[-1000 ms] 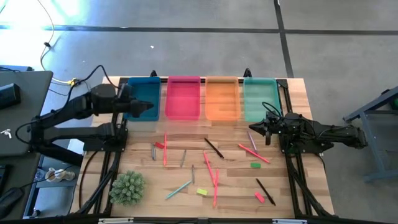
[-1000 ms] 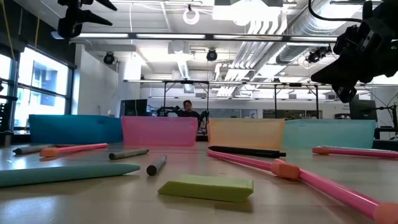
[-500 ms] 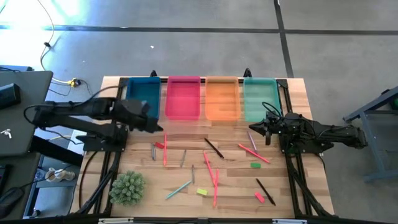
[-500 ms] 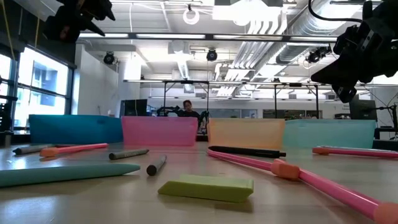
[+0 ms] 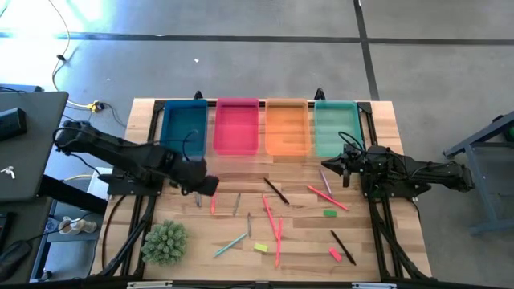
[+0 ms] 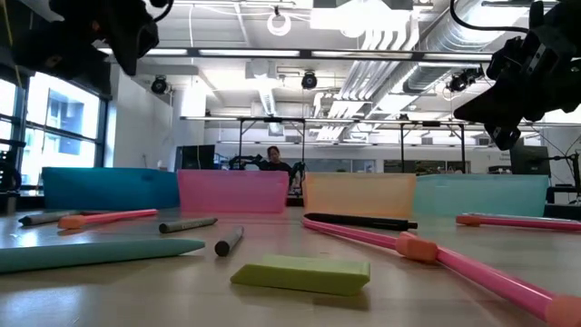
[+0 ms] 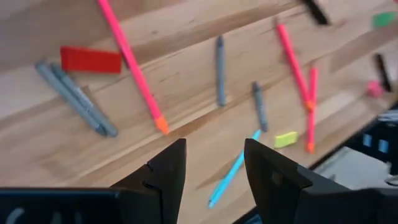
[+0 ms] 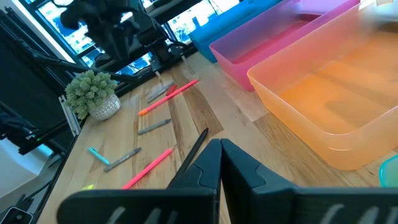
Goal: Sort crayons/erasers/pens/pencils in bins
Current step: Put the pink pencil into the pink bin
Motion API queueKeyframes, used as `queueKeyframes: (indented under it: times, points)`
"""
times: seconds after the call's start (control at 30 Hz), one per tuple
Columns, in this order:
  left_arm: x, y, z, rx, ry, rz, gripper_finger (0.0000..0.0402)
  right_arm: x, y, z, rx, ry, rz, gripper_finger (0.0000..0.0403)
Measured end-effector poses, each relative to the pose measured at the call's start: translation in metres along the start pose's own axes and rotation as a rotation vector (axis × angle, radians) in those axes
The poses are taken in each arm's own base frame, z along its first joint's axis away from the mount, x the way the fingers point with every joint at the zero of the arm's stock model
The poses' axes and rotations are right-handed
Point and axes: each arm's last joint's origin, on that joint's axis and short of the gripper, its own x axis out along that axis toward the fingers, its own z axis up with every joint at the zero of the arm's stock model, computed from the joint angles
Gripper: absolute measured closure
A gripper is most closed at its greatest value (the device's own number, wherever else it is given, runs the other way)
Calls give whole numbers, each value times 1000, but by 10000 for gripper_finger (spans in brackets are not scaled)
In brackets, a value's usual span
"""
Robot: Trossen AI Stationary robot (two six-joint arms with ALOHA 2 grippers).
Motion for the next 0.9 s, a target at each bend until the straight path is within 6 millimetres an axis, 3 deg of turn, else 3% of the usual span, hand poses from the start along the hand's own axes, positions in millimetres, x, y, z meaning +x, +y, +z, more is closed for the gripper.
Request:
queueKeyframes:
  times: [0.43, 0.9]
  points:
    - [48, -4, -19, -121, 20, 202, 252, 0, 0, 0, 0, -4, 1, 402]
    - [84, -3, -20, -153, 3, 327, 252, 0, 1, 1, 1, -16, 4, 402]
